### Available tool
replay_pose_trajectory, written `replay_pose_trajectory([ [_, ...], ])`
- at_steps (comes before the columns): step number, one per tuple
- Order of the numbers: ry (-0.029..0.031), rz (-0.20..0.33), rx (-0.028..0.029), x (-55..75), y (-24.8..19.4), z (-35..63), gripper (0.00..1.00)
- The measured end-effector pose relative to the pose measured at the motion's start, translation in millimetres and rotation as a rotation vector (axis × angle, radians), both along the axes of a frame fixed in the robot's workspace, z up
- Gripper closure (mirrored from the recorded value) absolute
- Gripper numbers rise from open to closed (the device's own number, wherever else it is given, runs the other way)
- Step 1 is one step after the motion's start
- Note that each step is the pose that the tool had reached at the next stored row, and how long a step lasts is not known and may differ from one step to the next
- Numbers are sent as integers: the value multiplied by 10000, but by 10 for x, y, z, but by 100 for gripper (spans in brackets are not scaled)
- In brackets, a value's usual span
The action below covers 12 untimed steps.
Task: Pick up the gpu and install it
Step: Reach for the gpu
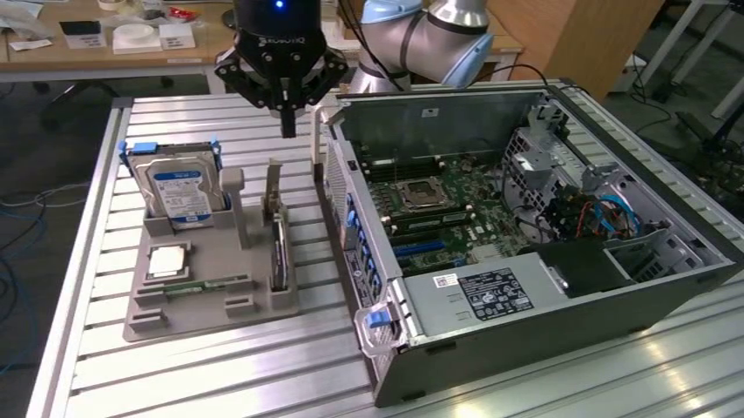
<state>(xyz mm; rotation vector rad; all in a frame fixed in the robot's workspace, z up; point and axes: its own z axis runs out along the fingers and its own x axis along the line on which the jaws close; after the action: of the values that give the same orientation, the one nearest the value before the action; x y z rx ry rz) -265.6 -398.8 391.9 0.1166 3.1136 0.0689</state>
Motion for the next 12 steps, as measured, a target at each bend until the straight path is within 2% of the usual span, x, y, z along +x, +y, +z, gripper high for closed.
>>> replay_pose_trajectory([
  [12, 0, 0, 0, -239, 0, -12, 89],
])
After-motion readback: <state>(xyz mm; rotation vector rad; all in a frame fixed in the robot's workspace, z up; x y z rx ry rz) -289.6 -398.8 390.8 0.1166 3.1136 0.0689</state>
